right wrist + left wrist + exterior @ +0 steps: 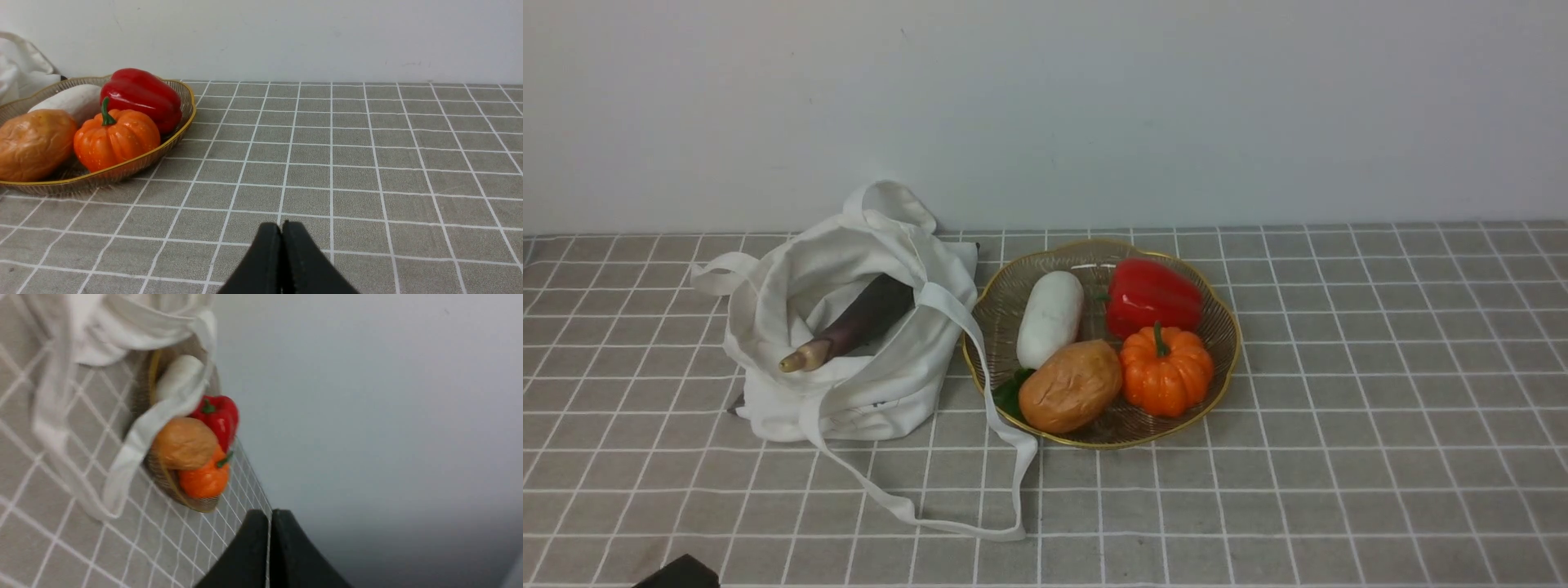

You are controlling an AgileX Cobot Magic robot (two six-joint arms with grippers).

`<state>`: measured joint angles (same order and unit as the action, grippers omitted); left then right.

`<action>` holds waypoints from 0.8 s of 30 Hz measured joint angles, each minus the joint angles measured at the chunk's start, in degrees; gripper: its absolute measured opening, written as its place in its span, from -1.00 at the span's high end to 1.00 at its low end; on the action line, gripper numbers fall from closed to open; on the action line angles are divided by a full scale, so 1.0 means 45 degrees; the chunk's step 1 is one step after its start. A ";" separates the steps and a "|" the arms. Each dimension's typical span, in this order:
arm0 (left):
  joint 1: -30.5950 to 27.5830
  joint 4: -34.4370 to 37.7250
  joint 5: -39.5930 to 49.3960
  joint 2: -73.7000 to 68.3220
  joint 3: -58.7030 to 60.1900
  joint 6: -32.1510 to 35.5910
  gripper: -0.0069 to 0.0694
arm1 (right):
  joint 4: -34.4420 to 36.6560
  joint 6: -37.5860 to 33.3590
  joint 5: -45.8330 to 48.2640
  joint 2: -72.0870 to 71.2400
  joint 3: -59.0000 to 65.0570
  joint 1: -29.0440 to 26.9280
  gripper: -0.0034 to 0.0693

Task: Take vegetables from bag on grey coffee tablecloth place on plate.
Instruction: 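Reach into the bag and grasp a vegetable inside it with the left gripper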

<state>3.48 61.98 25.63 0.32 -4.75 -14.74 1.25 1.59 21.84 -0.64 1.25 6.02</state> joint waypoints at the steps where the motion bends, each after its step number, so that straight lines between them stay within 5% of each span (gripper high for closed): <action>1: 0.0000 -0.0013 0.0356 -0.0228 -0.0656 0.0765 0.83 | 0.0000 0.0000 0.0000 0.0000 0.0000 0.0000 0.95; 8: 0.0000 -0.3004 0.4230 -0.4724 -0.5113 0.3528 0.83 | 0.0000 0.0000 0.0000 0.0000 0.0000 0.0000 0.95; 12: 0.0000 -0.7012 0.7562 -0.9408 -0.8472 0.4725 0.83 | 0.0000 0.0000 0.0000 0.0000 0.0000 0.0000 0.95; 16: 0.0000 -0.9389 0.8595 -1.2895 -1.1019 0.4852 0.83 | 0.0000 0.0000 0.0000 0.0000 0.0000 0.0000 0.95; 24: 0.0173 -1.0015 0.9901 -1.8694 -1.5469 0.5268 0.66 | 0.0000 0.0000 0.0000 0.0000 0.0000 0.0000 0.95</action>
<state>4.26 16.92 70.18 -83.80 -74.36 8.96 1.25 1.59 21.84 -0.64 1.25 6.02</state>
